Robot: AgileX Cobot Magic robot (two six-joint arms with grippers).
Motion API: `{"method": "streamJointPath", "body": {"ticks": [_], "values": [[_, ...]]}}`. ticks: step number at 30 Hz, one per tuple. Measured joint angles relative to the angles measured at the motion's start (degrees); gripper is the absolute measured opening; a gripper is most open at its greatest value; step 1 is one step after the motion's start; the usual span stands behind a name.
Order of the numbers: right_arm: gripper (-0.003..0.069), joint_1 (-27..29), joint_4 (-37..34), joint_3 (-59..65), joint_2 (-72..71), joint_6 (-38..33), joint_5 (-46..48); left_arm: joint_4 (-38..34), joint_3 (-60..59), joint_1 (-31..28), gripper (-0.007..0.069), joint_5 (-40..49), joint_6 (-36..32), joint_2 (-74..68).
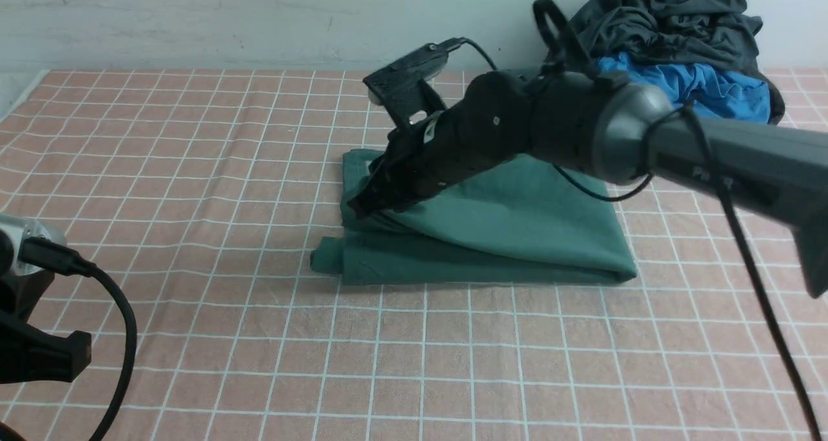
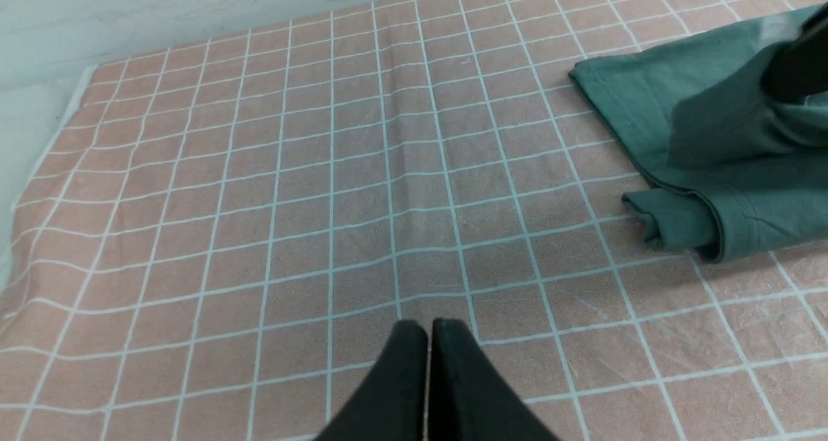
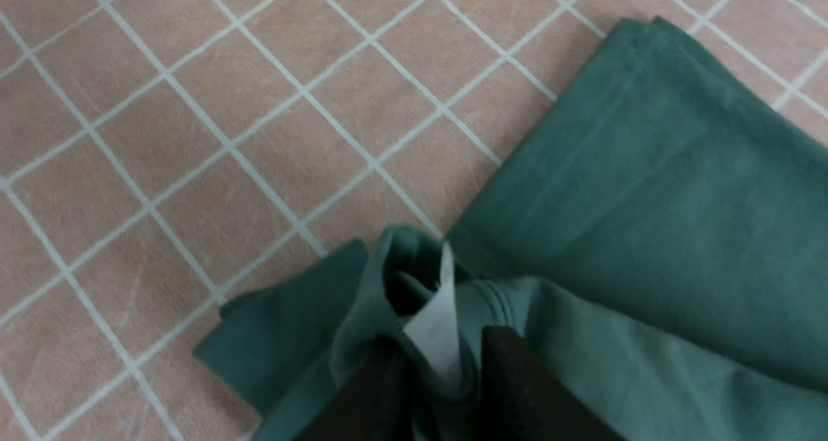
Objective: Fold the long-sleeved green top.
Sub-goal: Use the right arm to drag the right edge of the fabric to the left and folds it over the left edge
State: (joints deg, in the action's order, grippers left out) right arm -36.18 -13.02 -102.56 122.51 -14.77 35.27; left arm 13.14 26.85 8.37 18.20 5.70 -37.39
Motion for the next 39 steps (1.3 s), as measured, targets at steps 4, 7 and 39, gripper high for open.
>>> {"method": "streamJointPath", "body": {"ticks": [4, 7, 39], "values": [[0.0279, -0.37, 0.72, -6.56, 0.53, 0.0, 3.55, -0.04, 0.0, 0.0, -0.0003, 0.52, 0.0, 0.0], [0.0313, -0.19, 2.14, -10.31, 0.3, 0.0, 8.0, -0.04, 0.0, 0.0, -0.0003, 0.95, 0.0, 0.0], [-0.0013, -2.68, -7.76, -10.9, 11.54, -1.29, 10.5, -0.04, 0.0, 0.0, -0.0003, 1.2, 1.95, 2.47]]}}
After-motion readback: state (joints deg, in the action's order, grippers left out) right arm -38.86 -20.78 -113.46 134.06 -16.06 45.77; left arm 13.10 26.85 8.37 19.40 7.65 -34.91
